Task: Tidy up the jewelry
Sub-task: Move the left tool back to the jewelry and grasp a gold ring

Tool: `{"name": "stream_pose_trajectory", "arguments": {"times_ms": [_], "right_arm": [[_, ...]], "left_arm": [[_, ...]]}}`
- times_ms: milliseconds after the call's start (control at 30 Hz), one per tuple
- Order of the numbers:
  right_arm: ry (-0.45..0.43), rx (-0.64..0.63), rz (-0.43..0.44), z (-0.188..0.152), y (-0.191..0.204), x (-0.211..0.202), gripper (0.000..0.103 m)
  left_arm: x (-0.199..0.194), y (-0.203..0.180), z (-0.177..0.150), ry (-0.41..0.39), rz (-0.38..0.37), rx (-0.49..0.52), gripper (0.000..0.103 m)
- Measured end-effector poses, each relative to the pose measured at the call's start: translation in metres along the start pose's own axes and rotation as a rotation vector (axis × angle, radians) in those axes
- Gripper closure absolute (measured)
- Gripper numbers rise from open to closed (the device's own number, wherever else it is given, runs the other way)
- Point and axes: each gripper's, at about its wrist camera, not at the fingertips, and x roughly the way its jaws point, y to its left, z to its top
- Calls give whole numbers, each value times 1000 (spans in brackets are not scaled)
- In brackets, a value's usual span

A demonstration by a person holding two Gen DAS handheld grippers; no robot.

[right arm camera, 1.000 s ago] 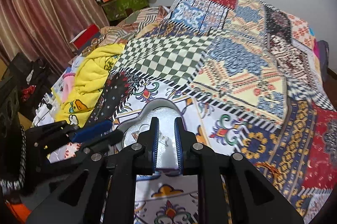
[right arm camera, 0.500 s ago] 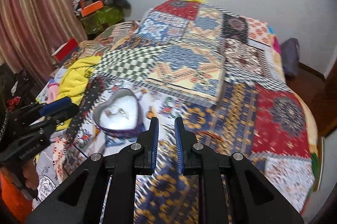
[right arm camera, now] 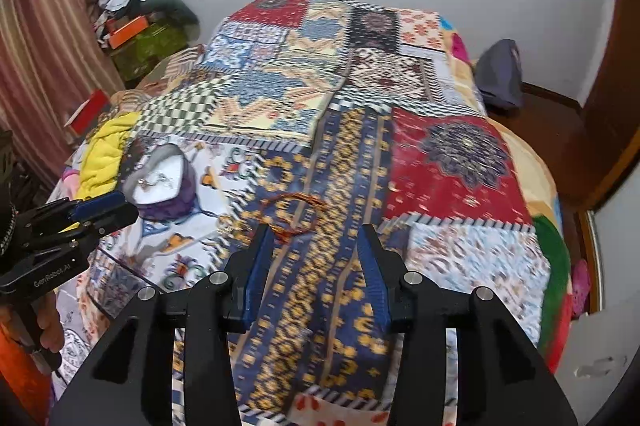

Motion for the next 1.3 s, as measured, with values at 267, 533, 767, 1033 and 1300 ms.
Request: {"name": "stream_pose_trajectory", "arguments": {"times_ms": [267, 533, 767, 1033, 1300], "right_arm": [[26, 36, 0, -21, -20, 2, 63], [48, 42, 45, -26, -22, 17, 63], [72, 25, 97, -25, -12, 37, 63], [98, 15, 145, -24, -2, 53, 63], [143, 21, 196, -28, 6, 65, 63]], "left_arm": [[39, -12, -10, 107, -29, 9, 71], [70, -19, -15, 176, -52, 30, 71], [89, -24, -11, 179, -42, 49, 71], [102, -23, -6, 159, -26, 46, 91], [97, -22, -8, 147, -27, 52, 98]]}}
